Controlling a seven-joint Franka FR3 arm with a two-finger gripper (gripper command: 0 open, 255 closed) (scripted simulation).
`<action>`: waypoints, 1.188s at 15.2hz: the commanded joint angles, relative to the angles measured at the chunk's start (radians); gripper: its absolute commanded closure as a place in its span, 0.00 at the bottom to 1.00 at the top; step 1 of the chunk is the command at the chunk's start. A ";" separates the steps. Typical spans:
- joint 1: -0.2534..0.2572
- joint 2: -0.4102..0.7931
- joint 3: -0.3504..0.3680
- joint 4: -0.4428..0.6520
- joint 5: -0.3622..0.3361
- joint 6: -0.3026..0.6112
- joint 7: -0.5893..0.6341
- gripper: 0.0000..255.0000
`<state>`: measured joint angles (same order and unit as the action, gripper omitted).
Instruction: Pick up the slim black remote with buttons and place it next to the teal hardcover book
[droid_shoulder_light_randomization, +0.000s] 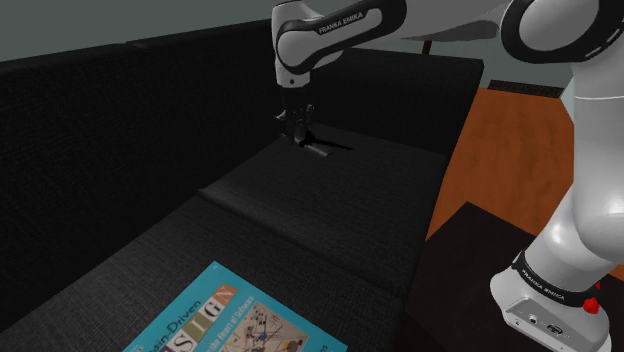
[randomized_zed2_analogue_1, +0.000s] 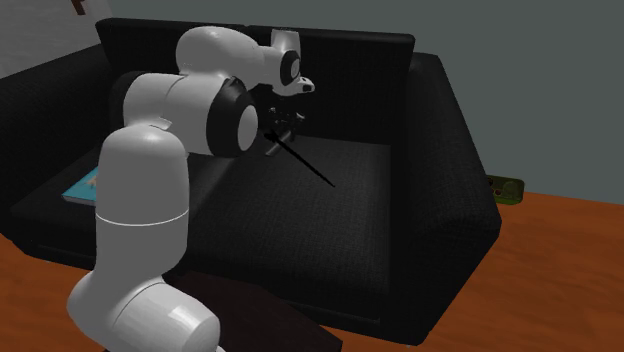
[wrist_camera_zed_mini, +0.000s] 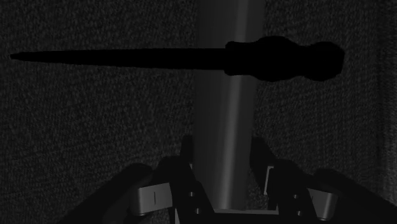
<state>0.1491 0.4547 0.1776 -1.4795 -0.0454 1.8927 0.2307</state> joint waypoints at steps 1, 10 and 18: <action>0.020 -0.040 0.011 -0.066 0.003 0.026 0.034 1.00; 0.121 -0.173 0.074 -0.264 0.014 0.096 0.202 1.00; 0.221 -0.230 0.139 -0.348 0.018 0.128 0.368 1.00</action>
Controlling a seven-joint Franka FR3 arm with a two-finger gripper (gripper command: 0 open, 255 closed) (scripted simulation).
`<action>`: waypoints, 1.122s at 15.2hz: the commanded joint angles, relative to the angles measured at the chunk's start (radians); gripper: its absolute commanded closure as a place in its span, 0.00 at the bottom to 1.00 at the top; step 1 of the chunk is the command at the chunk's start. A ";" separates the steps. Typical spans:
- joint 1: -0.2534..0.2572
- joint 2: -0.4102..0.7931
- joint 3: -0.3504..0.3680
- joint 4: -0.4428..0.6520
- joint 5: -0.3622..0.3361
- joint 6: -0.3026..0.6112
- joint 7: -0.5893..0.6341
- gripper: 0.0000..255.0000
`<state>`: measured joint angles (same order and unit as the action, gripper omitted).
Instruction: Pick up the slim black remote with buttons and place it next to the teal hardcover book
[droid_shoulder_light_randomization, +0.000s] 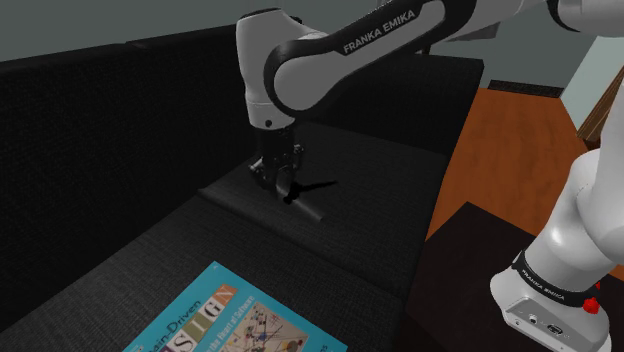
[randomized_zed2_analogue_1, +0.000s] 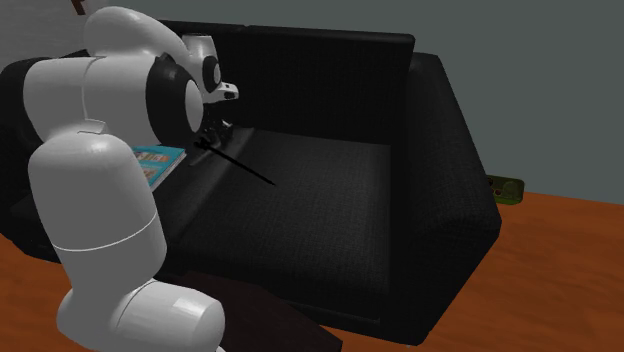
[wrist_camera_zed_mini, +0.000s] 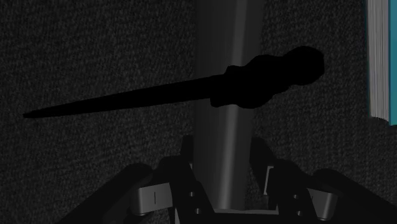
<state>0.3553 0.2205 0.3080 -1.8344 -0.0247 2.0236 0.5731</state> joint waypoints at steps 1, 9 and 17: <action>0.034 0.000 0.021 0.000 -0.003 0.000 0.056 1.00; 0.038 0.041 0.016 -0.057 -0.019 0.097 0.064 1.00; 0.044 0.096 0.009 -0.099 -0.040 0.191 0.074 1.00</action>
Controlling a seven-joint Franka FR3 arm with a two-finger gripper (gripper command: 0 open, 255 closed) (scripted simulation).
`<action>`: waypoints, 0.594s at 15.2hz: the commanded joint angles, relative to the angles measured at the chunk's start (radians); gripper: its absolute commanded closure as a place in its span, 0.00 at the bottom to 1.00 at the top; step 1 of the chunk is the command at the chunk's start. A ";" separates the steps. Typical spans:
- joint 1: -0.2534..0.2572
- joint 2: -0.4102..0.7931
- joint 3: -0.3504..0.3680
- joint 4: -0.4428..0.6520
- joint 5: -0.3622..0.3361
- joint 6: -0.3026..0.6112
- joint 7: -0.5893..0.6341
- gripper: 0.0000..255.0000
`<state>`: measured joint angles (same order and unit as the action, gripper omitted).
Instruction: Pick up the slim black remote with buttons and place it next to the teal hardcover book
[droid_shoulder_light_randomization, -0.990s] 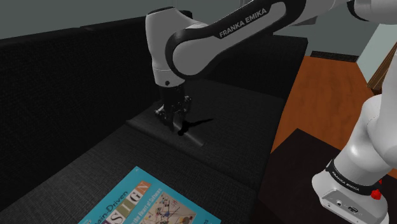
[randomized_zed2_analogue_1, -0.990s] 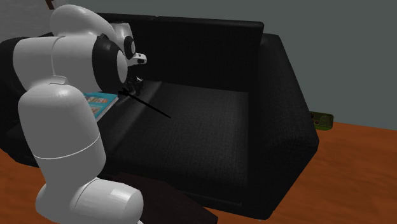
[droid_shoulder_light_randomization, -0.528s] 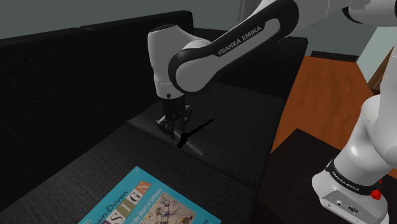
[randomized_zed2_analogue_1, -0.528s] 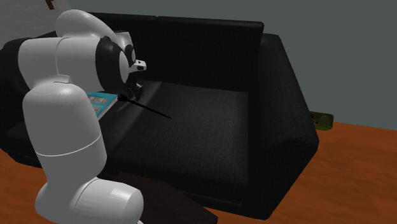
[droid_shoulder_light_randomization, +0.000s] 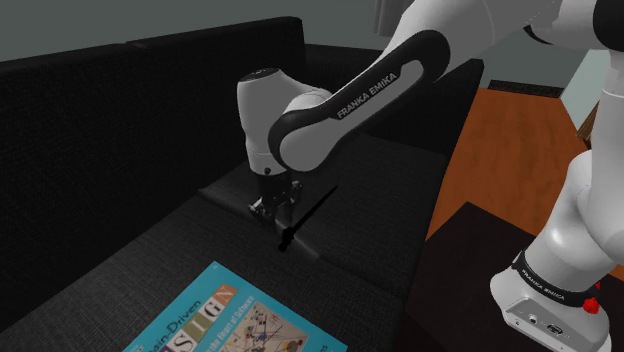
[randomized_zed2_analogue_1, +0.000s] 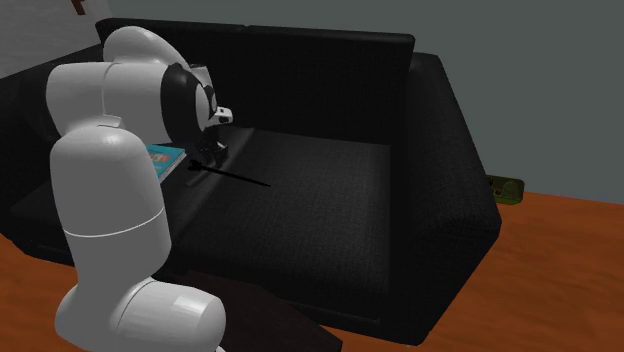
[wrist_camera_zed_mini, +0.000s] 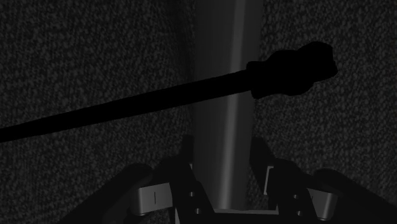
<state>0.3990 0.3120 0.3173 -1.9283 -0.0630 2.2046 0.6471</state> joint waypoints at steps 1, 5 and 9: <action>0.000 0.004 -0.001 -0.005 -0.002 0.010 0.000 1.00; 0.000 0.004 -0.001 -0.005 -0.002 0.010 0.000 1.00; 0.000 0.004 -0.001 -0.005 -0.002 0.010 0.000 0.00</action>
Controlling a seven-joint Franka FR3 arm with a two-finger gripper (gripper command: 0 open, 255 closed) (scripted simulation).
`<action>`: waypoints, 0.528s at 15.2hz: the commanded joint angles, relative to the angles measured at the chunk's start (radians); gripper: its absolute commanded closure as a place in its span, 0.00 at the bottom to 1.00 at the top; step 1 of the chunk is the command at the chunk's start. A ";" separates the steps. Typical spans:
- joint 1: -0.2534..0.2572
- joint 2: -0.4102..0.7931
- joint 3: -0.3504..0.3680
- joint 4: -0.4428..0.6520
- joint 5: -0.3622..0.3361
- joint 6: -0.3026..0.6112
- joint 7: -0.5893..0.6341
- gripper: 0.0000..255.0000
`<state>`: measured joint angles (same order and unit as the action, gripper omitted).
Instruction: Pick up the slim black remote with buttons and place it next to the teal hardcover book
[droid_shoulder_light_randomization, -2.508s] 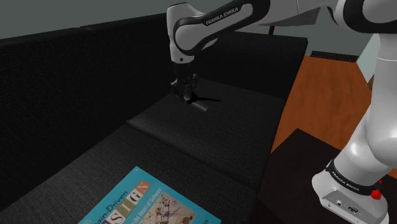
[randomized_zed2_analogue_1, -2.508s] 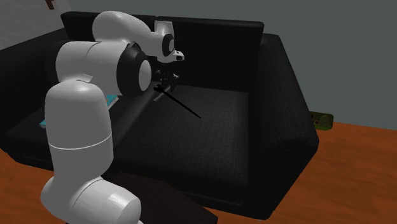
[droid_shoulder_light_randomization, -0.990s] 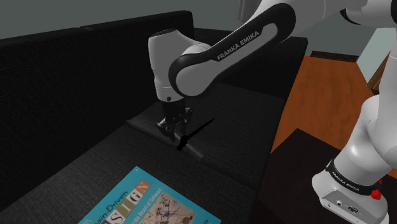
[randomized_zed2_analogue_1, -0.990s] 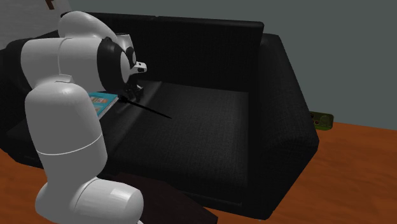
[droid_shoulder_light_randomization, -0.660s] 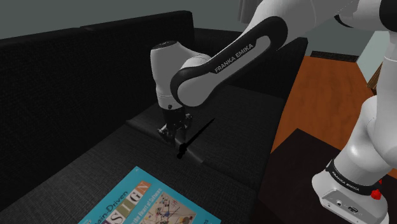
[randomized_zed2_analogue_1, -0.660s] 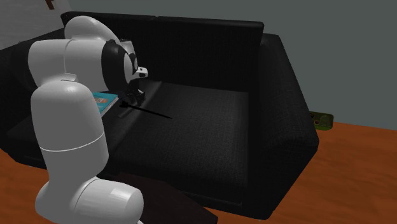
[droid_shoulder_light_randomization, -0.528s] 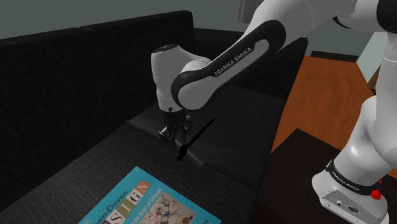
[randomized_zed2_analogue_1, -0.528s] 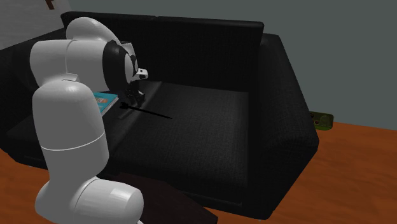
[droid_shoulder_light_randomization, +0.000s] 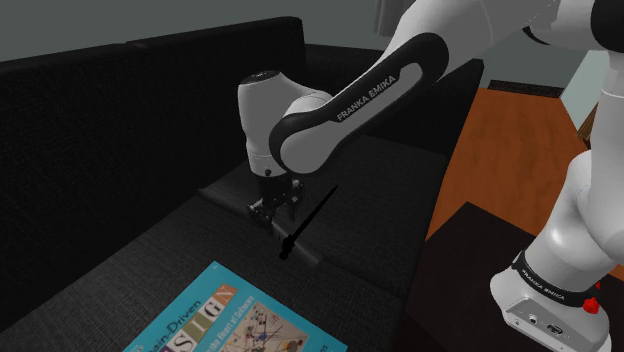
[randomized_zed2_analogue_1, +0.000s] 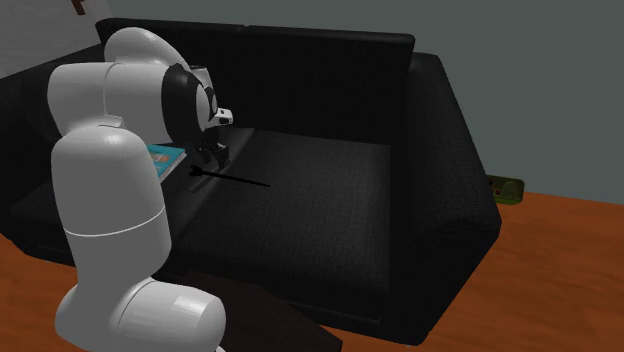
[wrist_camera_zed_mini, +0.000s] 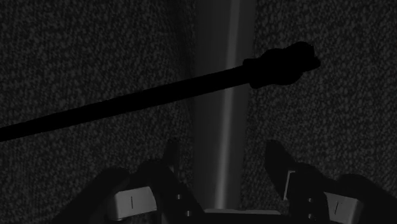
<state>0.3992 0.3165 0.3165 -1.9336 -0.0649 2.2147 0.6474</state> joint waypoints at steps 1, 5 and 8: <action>0.000 0.000 0.000 0.000 0.000 0.000 0.000 0.00; 0.000 0.000 0.000 0.000 0.000 0.000 0.000 0.00; -0.008 -0.048 0.006 0.042 0.019 -0.088 -0.013 0.00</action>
<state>0.3941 0.2798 0.3217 -1.9068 -0.0507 2.1538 0.6392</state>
